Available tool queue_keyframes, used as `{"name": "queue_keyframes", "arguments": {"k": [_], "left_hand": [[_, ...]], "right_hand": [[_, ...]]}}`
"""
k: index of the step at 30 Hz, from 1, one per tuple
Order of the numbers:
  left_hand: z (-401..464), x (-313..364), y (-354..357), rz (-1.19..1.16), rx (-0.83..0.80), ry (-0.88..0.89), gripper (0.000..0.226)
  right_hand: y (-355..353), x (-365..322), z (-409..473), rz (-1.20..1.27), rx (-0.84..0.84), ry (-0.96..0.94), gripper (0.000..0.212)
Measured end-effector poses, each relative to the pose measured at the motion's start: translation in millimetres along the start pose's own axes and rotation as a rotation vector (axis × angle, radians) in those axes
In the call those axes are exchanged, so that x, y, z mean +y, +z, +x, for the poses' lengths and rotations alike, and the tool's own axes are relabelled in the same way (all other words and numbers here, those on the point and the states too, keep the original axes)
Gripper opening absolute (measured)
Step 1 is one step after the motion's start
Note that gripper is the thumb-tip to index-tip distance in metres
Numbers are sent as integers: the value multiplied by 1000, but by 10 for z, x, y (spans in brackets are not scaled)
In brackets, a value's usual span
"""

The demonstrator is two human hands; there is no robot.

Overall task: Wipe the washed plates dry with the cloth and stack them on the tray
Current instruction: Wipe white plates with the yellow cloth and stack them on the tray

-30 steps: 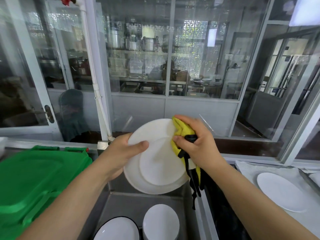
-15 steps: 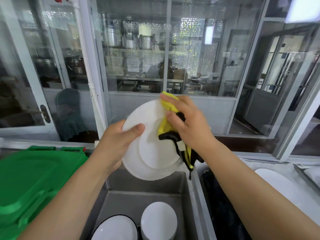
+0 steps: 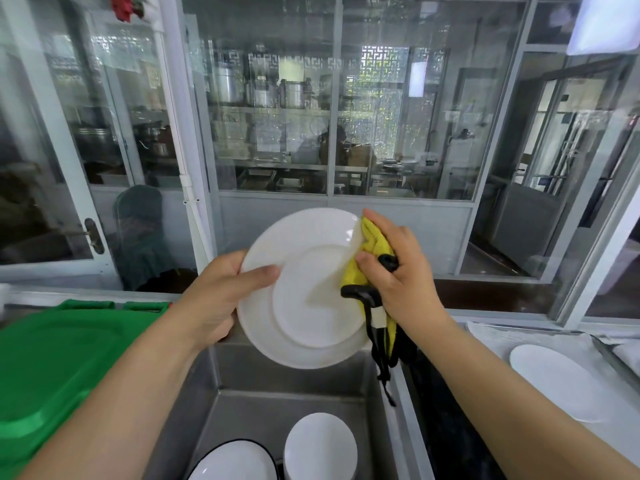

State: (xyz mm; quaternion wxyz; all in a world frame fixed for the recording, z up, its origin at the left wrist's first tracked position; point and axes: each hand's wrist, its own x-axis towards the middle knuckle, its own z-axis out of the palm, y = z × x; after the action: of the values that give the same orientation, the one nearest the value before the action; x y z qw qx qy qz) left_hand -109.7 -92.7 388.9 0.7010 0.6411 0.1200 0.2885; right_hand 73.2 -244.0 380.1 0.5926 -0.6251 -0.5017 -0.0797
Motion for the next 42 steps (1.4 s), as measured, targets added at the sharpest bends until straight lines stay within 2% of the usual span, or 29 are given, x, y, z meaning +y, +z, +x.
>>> {"name": "queue_keyframes", "arguments": {"k": [6, 10, 12, 14, 18, 21, 23, 25, 27, 33, 38, 42], "left_hand": [[-32, -37, 100, 67, 87, 48, 50], [-24, -55, 168, 137, 79, 53, 34], [-29, -59, 199, 155, 70, 64, 31], [-36, -59, 202, 132, 83, 62, 33], [-61, -60, 149, -12, 166, 63, 37], [-52, -60, 69, -144, 287, 91, 26], [-27, -68, 28, -240, 363, 102, 16], [-3, -80, 26, -335, 416, 110, 27], [16, -106, 50, -411, 441, 114, 41], [42, -254, 99, -535, 484, 66, 26], [-17, -369, 197, -625, 416, -34, 28], [-63, -408, 133, -642, 386, -112, 34]], "right_hand": [[-25, -123, 10, -333, -53, -134, 45], [75, -336, 119, -546, -90, -405, 45], [134, -366, 150, -599, -123, -478, 42], [145, -348, 180, -570, -118, -436, 39], [97, -219, 220, -394, -57, -234, 38], [38, -82, 135, -313, -31, -93, 40], [48, -7, 2, -292, 1, -82, 40], [124, 18, -145, -314, 62, -97, 39], [233, 15, -281, -390, 135, -157, 40], [540, -74, -586, -637, 181, -406, 42], [815, -158, -655, -811, 114, -573, 45], [1015, -180, -705, -855, 60, -685, 43]]}}
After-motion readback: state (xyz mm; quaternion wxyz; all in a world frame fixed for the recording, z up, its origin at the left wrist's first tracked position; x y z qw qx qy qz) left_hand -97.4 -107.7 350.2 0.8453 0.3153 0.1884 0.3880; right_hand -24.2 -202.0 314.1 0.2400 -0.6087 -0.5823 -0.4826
